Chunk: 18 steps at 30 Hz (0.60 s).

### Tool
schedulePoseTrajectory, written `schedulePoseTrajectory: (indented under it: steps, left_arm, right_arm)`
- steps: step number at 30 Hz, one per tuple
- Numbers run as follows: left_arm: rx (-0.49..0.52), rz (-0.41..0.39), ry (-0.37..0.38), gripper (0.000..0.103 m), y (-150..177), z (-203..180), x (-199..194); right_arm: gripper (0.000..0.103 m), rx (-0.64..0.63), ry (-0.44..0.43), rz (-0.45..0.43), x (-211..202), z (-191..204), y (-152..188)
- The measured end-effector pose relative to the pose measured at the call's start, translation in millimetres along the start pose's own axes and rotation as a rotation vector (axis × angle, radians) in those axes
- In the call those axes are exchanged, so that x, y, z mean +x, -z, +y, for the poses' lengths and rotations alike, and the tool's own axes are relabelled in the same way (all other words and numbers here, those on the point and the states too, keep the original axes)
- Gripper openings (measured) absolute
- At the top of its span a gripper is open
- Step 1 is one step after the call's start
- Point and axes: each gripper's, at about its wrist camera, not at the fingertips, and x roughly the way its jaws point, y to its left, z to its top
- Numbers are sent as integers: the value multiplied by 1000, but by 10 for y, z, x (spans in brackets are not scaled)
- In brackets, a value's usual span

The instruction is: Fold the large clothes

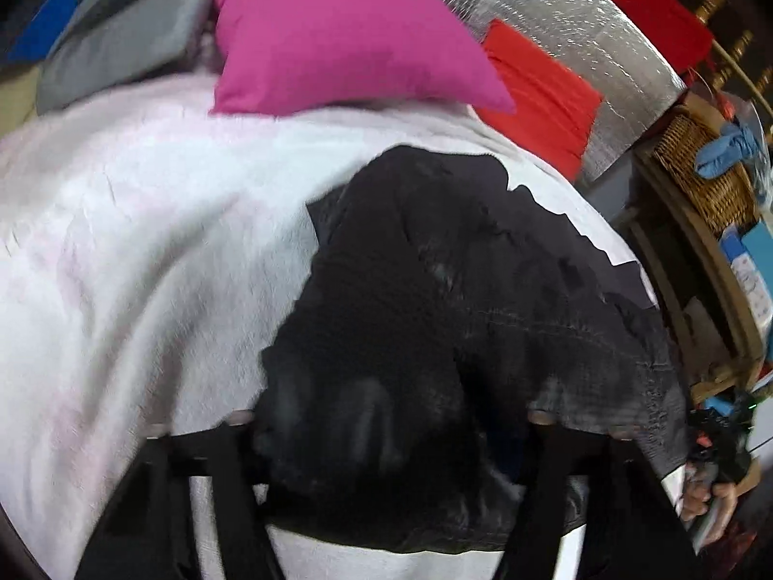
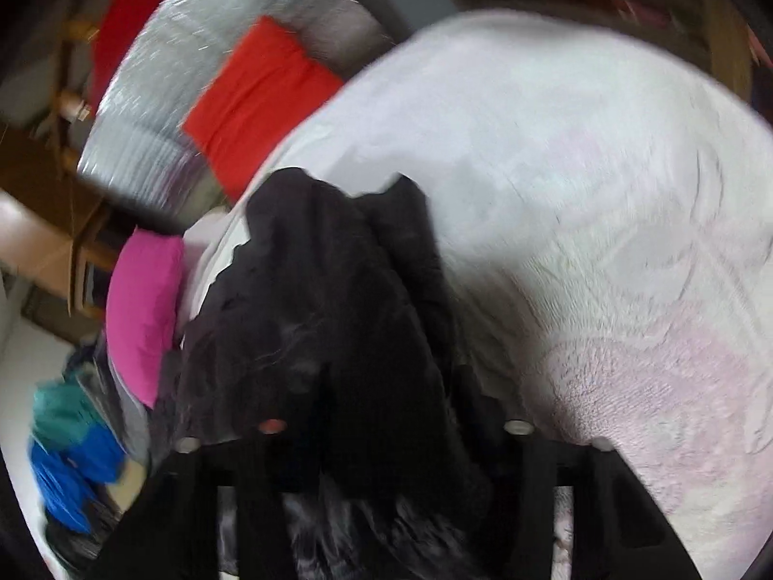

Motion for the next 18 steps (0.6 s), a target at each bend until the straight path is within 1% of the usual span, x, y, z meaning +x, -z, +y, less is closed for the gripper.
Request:
schedulePoseTrajectory:
  steps: [2, 4, 5, 6, 7, 8, 9, 11, 13, 15, 17, 18]
  left_arm:
    - [5, -18, 1, 47, -21, 4, -38]
    - [10, -30, -7, 46, -25, -14, -58]
    - [14, -30, -12, 47, -26, 7, -71]
    - [21, -22, -30, 49, -22, 1, -45]
    - [24, -7, -53, 54, -20, 13, -12]
    - [28, 5, -75, 63, -3, 33, 10]
    - [37, 14, -106, 67, 8, 28, 42]
    - [32, 9, -115, 67, -5, 50, -1]
    - [36, 0, -136, 68, -22, 33, -60]
    - [45, -41, -198, 69, -29, -10, -161]
    - [57, -96, -250, 73, -16, -80, -289]
    - [66, -129, -264, 75, 6, -119, -360]
  right_arm:
    - [38, -9, -7, -21, -80, 27, 35]
    - [37, -9, -28, -36, -147, 38, 55]
    - [37, -18, -25, -39, -150, 42, 57]
    - [37, -25, -9, -34, -131, 38, 66]
    - [37, -14, 18, -9, -58, 11, 72]
    - [38, 7, 36, 24, 23, -29, 75]
    - [41, 23, 38, 35, 42, -60, 82]
    - [43, 64, 7, 30, -11, -74, 58]
    - [45, 84, 0, 4, -115, -79, 59]
    - [57, 101, -9, -33, -244, -80, 70]
    - [65, 113, -6, -96, -414, -90, 103]
    - [66, 113, -2, -142, -532, -96, 129]
